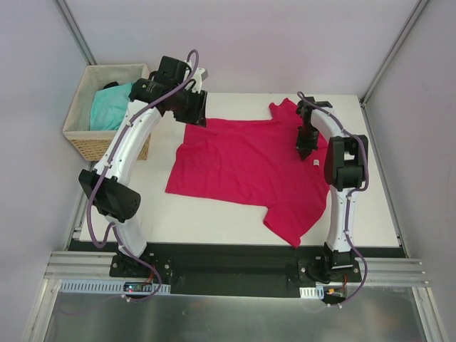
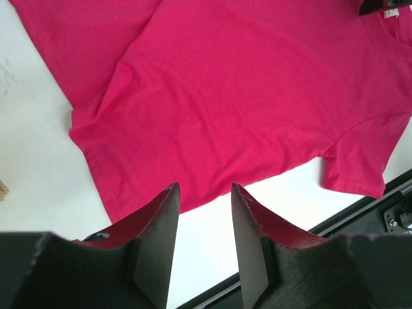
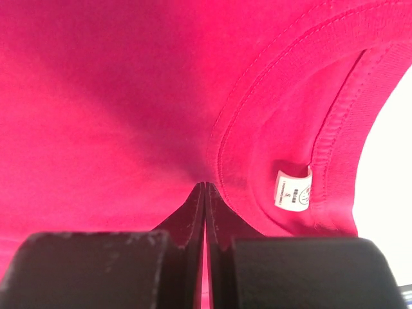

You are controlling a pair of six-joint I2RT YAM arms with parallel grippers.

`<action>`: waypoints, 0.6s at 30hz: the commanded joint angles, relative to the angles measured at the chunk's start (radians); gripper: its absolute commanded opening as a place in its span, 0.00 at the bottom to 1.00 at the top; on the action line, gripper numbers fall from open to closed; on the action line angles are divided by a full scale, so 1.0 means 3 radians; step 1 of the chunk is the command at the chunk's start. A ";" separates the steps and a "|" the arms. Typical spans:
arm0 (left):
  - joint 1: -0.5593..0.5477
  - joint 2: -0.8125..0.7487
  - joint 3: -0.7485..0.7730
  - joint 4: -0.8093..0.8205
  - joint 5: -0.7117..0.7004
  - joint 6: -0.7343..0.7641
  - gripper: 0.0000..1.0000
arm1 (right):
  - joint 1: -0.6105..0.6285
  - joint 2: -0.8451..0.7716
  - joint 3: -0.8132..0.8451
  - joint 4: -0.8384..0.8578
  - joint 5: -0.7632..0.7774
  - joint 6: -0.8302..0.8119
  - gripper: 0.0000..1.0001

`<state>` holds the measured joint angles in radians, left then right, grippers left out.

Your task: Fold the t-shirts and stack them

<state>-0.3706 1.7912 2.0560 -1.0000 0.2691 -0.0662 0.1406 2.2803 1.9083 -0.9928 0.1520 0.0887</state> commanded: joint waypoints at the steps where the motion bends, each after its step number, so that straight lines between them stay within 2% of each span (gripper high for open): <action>1: 0.0039 -0.0172 0.0091 0.0030 -0.0064 -0.0076 0.38 | -0.0013 0.0140 0.0199 -0.0316 -0.0041 -0.0055 0.01; 9: 0.0044 -0.0193 0.0320 -0.0046 -0.0013 -0.0153 0.39 | -0.0059 0.0437 0.0628 -0.0730 -0.0087 -0.0040 0.01; 13: 0.0044 -0.0213 0.0387 -0.0051 0.0054 -0.0234 0.39 | -0.0095 0.0483 0.0710 -0.0679 -0.0148 -0.0040 0.01; 18: 0.0044 -0.0244 0.0443 -0.0067 0.0018 -0.0245 0.40 | -0.0223 0.0748 0.1159 -0.0786 -0.0332 0.0026 0.01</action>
<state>-0.3645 1.7763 2.1452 -1.0084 0.2611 -0.1196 0.1123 2.4413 2.1487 -1.1831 0.1028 0.0776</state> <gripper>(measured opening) 0.392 0.015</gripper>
